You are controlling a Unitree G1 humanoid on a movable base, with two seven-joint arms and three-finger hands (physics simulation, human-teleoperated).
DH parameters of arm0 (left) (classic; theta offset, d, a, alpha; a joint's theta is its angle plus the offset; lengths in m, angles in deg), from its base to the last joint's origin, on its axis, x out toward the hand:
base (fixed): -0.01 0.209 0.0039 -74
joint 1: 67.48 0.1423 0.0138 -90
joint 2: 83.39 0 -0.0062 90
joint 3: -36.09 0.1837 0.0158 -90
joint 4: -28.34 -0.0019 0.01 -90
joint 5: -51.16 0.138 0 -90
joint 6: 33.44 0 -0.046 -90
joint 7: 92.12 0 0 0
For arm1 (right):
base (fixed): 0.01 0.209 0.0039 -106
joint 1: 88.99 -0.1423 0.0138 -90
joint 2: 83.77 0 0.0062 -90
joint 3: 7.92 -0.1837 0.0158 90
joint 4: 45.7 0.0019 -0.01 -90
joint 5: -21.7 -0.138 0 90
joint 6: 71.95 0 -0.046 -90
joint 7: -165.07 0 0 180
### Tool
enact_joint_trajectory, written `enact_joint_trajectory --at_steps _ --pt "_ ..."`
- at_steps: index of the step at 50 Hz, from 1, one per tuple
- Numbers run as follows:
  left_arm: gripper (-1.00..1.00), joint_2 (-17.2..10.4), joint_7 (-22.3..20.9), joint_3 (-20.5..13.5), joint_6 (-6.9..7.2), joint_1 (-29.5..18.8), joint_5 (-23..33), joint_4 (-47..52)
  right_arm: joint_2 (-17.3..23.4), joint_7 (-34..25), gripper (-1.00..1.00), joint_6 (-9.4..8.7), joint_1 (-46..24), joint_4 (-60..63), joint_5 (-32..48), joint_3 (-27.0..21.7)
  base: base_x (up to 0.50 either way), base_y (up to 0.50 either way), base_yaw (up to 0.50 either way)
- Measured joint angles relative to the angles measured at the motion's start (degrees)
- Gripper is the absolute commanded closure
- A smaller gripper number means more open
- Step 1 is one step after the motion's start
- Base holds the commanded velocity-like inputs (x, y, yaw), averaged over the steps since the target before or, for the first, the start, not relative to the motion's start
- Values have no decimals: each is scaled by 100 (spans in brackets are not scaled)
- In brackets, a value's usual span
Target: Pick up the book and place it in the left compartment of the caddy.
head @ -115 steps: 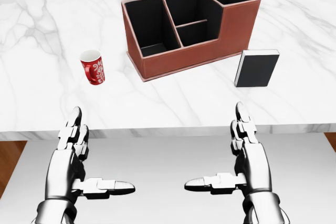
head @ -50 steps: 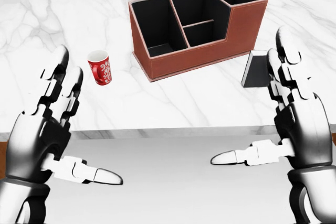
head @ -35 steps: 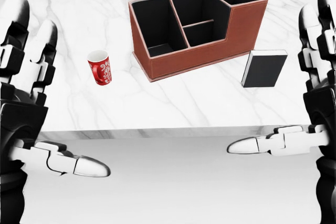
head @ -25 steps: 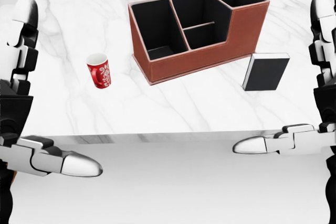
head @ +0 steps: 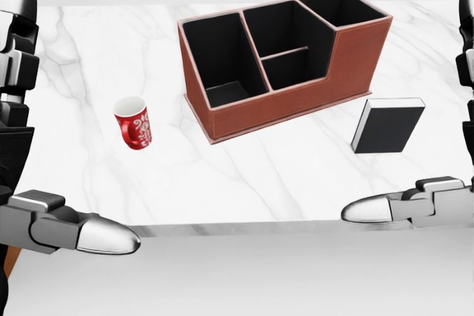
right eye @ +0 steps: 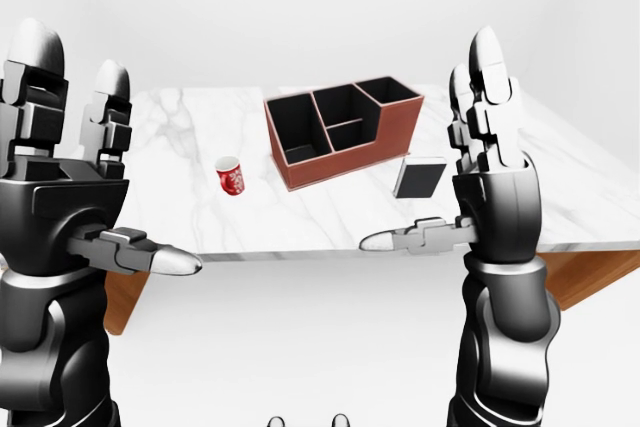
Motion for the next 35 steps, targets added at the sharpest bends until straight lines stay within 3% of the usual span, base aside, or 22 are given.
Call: enact_joint_trajectory --at_steps 35 --pt "-100 23 -90 30 0 84 112 60 71 4 -100 0 -130 77 -26 -23 26 0 0"
